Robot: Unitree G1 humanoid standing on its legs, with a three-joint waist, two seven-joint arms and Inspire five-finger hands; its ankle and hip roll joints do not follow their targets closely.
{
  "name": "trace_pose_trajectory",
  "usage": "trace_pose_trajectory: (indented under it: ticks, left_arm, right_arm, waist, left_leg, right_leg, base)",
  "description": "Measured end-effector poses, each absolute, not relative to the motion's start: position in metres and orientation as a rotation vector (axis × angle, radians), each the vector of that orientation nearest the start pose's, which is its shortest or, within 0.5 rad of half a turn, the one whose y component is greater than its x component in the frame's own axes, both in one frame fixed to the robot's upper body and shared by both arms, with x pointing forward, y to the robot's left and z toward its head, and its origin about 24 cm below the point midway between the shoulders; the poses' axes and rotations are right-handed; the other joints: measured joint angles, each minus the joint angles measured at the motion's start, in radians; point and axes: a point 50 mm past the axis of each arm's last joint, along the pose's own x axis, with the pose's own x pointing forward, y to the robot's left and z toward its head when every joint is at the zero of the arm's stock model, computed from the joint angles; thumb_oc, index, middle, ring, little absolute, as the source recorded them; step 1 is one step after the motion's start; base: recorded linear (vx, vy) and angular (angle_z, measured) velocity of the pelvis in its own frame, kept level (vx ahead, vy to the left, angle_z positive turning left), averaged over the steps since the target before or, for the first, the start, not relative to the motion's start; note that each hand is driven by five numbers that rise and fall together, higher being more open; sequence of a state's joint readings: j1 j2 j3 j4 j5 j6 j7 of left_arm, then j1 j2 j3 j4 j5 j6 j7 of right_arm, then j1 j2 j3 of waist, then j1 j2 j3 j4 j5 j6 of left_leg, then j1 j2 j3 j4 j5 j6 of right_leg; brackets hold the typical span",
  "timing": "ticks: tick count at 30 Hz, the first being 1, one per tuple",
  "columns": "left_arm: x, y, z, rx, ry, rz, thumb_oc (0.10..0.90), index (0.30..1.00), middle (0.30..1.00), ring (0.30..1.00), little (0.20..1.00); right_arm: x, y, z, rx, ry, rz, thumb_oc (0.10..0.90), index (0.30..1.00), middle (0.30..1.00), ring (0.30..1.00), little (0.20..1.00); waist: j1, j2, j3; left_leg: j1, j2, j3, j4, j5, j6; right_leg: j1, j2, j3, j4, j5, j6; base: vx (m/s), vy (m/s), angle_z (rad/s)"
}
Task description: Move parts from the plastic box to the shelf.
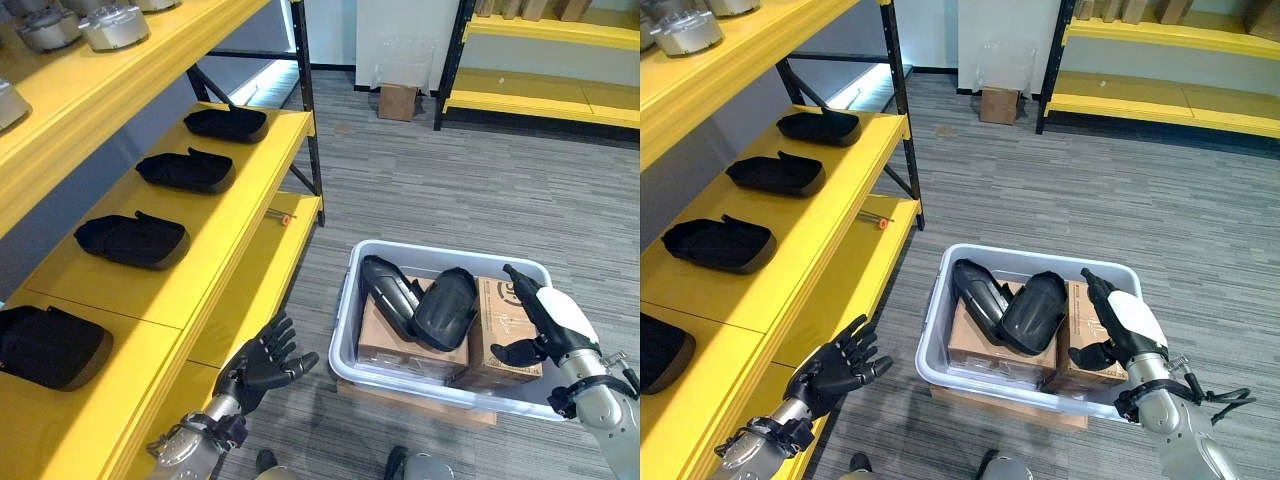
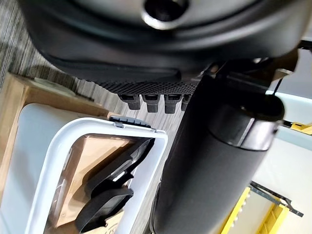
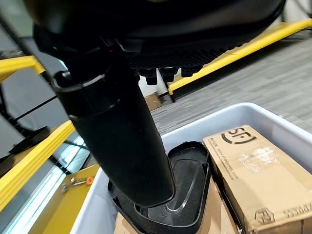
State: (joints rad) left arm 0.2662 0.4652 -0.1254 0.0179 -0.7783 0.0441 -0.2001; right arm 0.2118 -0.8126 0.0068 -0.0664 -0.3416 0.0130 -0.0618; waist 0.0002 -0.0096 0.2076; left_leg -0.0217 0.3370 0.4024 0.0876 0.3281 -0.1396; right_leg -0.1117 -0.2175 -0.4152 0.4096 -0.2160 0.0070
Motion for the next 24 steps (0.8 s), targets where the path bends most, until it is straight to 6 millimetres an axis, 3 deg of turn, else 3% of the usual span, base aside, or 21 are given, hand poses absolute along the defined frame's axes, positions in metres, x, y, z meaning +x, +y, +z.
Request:
trace_pose_trajectory:
  ticks: [1,3,5,6,8,9,10,12,14,17,21,24]
  left_arm:
    - [0.187,0.213,-0.008,-0.362,0.34,-0.184,0.9,1.0,1.0,1.0,1.0]
    - [0.183,0.211,-0.011,-0.362,0.353,-0.192,0.9,1.0,1.0,1.0,1.0]
    - [0.182,0.21,-0.012,-0.367,0.355,-0.191,0.9,1.0,1.0,1.0,1.0]
    - [0.181,0.21,-0.012,-0.369,0.357,-0.192,0.9,1.0,1.0,1.0,1.0]
    - [0.174,0.212,-0.017,-0.371,0.38,-0.179,0.9,1.0,1.0,1.0,1.0]
    - [0.165,0.213,-0.022,-0.374,0.41,-0.163,0.9,1.0,1.0,1.0,1.0]
    - [0.161,0.213,-0.024,-0.374,0.422,-0.159,0.9,1.0,1.0,1.0,1.0]
    - [0.154,0.213,-0.03,-0.363,0.451,-0.149,0.9,1.0,1.0,1.0,1.0]
    - [0.159,0.214,-0.028,-0.357,0.435,-0.151,0.9,1.0,1.0,1.0,1.0]
    - [0.174,0.211,-0.019,-0.35,0.388,-0.18,0.9,1.0,1.0,1.0,1.0]
    - [0.179,0.211,-0.015,-0.346,0.364,-0.188,0.9,1.0,1.0,1.0,1.0]
    - [0.172,0.212,-0.019,-0.35,0.392,-0.18,0.9,1.0,1.0,1.0,1.0]
  right_arm:
    - [0.216,-0.29,0.075,-1.16,0.115,0.034,0.9,1.0,1.0,1.0,1.0]
    - [0.221,-0.288,0.08,-1.153,0.092,0.041,0.9,1.0,1.0,1.0,1.0]
    - [0.22,-0.288,0.077,-1.101,0.112,0.041,0.9,1.0,1.0,1.0,1.0]
    - [0.217,-0.288,0.074,-1.075,0.132,0.049,0.9,1.0,1.0,1.0,1.0]
    - [0.216,-0.285,0.069,-1.039,0.15,0.069,0.9,1.0,1.0,1.0,1.0]
    - [0.216,-0.279,0.065,-1.0,0.149,0.081,0.9,1.0,1.0,1.0,1.0]
    - [0.216,-0.277,0.063,-0.977,0.151,0.091,0.9,1.0,1.0,1.0,1.0]
    - [0.211,-0.272,0.052,-0.899,0.183,0.108,0.9,1.0,1.0,1.0,1.0]
    - [0.203,-0.264,0.041,-0.826,0.217,0.122,0.9,1.0,1.0,1.0,1.0]
    - [0.202,-0.254,0.033,-0.753,0.225,0.13,0.9,1.0,1.0,1.0,1.0]
    - [0.206,-0.244,0.032,-0.718,0.21,0.159,0.9,1.0,1.0,1.0,1.0]
    - [0.216,-0.239,0.037,-0.713,0.188,0.178,0.9,1.0,1.0,1.0,1.0]
  waist:
    - [0.006,-0.009,0.005]
    - [0.023,0.002,0.002]
    - [0.024,0.01,0.0]
    - [0.035,0.009,0.0]
    - [0.058,0.015,-0.003]
    - [0.084,0.014,-0.002]
    - [0.086,0.02,-0.005]
    - [0.069,0.035,-0.005]
    - [0.049,-0.004,-0.006]
    - [0.05,-0.017,-0.008]
    - [0.059,-0.015,-0.008]
    - [0.069,-0.015,-0.008]
  left_leg:
    - [-0.01,0.01,0.001,0.03,-0.006,0.012]
    - [-0.026,-0.044,-0.063,0.044,-0.131,-0.003]
    - [-0.05,-0.07,-0.041,0.012,-0.173,-0.015]
    - [-0.07,-0.081,-0.031,-0.013,-0.171,-0.011]
    - [-0.095,-0.093,-0.088,-0.037,-0.171,-0.01]
    - [-0.093,-0.114,-0.161,-0.058,-0.178,0.025]
    - [-0.086,-0.114,-0.157,-0.059,-0.178,0.039]
    - [-0.052,-0.121,-0.156,-0.058,-0.169,0.071]
    - [-0.04,-0.163,-0.147,-0.064,-0.18,0.087]
    - [-0.02,-0.2,-0.135,-0.093,-0.191,0.104]
    - [0.003,-0.229,-0.135,-0.113,-0.202,0.118]
    - [0.005,-0.235,-0.138,-0.124,-0.202,0.119]
  right_leg:
    - [0.014,0.008,-0.006,-0.019,0.006,-0.009]
    - [0.031,0.039,0.021,-0.063,0.021,-0.016]
    - [0.048,0.069,0.025,-0.109,0.034,-0.028]
    - [0.055,0.082,0.029,-0.121,0.045,-0.045]
    - [0.056,0.108,0.074,-0.125,0.048,-0.049]
    - [0.056,0.118,0.118,-0.122,0.047,-0.046]
    - [0.06,0.122,0.132,-0.122,0.047,-0.043]
    - [0.09,0.133,0.162,-0.114,0.029,0.0]
    - [0.107,0.103,0.161,-0.127,0.032,0.032]
    - [0.147,0.078,0.162,-0.201,0.061,0.066]
    - [0.192,0.062,0.159,-0.268,0.08,0.088]
    - [0.219,0.065,0.151,-0.309,0.099,0.093]
  base:
    - [0.12,0.063,-0.02]
    - [0.27,0.108,-0.23]
    - [0.17,0.113,-0.11]
    - [0.18,0.161,-0.32]
    - [0.2,0.167,-0.8]
    - [0.15,0.144,-1.01]
    - [0.16,0.142,-1.03]
    - [0.13,0.069,-0.48]
    - [0.13,0.068,-0.04]
    - [0.11,0.051,0.06]
    - [0.08,0.025,0.09]
    - [0.06,0.007,0.04]
